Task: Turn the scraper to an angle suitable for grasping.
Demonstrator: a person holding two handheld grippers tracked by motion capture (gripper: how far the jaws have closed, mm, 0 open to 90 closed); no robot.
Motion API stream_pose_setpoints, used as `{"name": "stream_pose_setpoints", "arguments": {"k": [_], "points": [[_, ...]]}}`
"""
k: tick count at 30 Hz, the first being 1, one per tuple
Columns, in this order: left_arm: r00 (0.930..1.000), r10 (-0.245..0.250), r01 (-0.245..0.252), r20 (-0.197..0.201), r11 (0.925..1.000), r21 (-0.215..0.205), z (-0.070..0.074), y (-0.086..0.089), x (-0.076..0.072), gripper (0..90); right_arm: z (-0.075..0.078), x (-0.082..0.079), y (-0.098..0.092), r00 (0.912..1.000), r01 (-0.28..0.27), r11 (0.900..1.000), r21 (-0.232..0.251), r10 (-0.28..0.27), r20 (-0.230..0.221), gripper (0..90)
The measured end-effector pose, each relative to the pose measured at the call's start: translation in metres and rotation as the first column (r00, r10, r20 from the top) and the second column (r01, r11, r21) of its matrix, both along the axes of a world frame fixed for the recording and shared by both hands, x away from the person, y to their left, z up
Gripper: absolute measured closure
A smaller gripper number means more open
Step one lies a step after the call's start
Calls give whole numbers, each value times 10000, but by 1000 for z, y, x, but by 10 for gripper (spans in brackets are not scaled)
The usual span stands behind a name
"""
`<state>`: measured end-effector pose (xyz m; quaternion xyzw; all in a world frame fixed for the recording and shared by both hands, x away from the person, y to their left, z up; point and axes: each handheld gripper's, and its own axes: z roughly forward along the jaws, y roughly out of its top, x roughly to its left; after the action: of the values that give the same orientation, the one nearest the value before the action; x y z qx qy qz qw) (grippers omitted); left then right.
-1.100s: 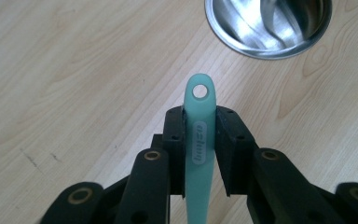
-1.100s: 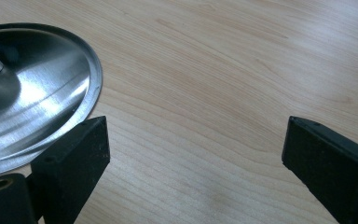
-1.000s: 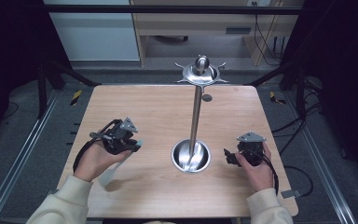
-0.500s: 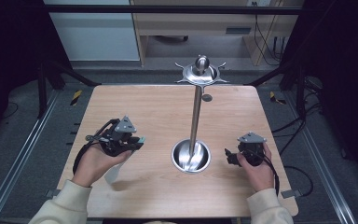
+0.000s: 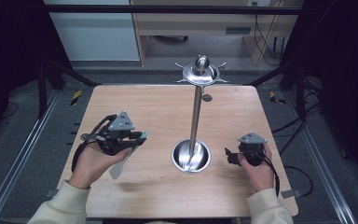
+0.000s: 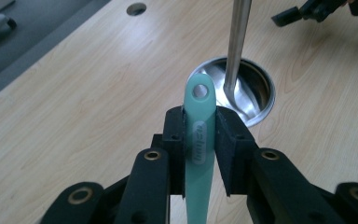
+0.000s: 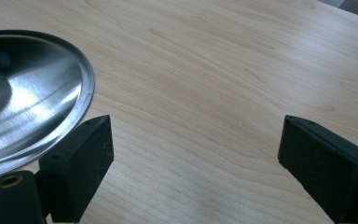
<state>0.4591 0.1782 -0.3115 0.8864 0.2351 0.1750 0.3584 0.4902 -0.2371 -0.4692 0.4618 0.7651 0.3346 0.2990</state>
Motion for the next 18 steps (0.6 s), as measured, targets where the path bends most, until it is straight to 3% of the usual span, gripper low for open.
{"name": "stream_pose_setpoints", "arguments": {"k": [7, 10, 15, 18], "points": [[9995, -102, 117, 295, 9988, -485, 7, -9, -2, 747, 0, -1, -1, 9999, 51, 9999, 87, -52, 113, 109], [9991, -81, 110, 411, 9975, -704, 13, -8, 0, 747, -2, -1, -3, 9993, 76, 9999, 102, -80, 359, 109], [9985, 99, -19, 543, 9894, -1450, 20, -8, 3, 747, -2, 0, -7, 9982, 42, 9999, 148, -50, 599, 154], [9974, 148, -42, 699, 9889, -1487, 26, -10, 1, 747, 1, -2, -7, 9972, 44, 9996, 276, -64, 739, 155]]}}
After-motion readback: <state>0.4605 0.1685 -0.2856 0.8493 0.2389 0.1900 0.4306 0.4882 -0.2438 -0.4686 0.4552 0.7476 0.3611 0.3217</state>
